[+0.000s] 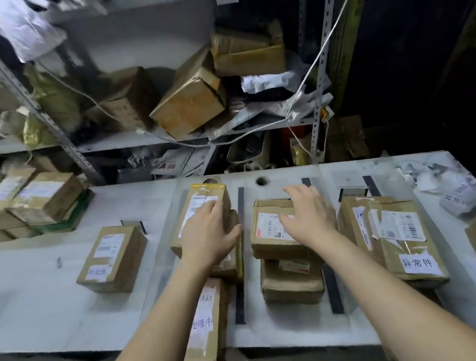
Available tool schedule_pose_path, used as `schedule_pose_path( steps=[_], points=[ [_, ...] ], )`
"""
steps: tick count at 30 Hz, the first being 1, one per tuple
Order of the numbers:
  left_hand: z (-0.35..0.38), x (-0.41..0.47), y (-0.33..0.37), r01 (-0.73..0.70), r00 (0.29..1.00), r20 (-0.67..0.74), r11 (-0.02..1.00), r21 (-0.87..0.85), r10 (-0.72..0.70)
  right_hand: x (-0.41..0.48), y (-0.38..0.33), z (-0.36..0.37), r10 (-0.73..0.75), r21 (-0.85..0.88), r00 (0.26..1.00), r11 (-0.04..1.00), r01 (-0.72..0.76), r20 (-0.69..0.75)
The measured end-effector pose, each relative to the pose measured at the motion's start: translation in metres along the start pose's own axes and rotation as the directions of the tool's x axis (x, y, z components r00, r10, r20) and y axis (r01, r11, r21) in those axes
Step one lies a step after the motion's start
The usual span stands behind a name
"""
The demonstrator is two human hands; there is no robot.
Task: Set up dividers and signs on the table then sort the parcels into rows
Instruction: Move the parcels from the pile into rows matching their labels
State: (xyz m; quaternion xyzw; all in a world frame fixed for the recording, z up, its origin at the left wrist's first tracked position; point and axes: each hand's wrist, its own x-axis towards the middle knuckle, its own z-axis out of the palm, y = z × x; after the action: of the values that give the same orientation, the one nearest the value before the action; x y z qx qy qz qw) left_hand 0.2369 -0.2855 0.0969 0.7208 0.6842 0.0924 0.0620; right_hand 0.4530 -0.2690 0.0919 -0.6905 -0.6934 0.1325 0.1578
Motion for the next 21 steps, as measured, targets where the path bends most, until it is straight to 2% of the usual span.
schedule_pose_path(
  steps=[5,9,15,21],
  points=[
    [-0.046,-0.018,-0.065,0.037,0.998,-0.059,0.993,0.115,-0.03,0.003,-0.076,0.007,-0.161,-0.043,0.986,0.986,0.163,0.045],
    [-0.073,-0.047,-0.135,0.144,0.987,-0.092,0.98,0.138,-0.132,-0.004,-0.148,0.028,-0.272,-0.091,0.958,0.956,0.28,0.087],
    [-0.103,-0.101,-0.269,0.266,0.96,-0.129,0.951,0.156,-0.247,-0.015,-0.277,0.08,-0.379,-0.115,0.92,0.914,0.39,0.105],
    [-0.135,-0.141,-0.415,0.333,0.936,-0.166,0.933,0.135,-0.31,-0.026,-0.413,0.14,-0.412,-0.126,0.898,0.894,0.431,0.152]
  ],
)
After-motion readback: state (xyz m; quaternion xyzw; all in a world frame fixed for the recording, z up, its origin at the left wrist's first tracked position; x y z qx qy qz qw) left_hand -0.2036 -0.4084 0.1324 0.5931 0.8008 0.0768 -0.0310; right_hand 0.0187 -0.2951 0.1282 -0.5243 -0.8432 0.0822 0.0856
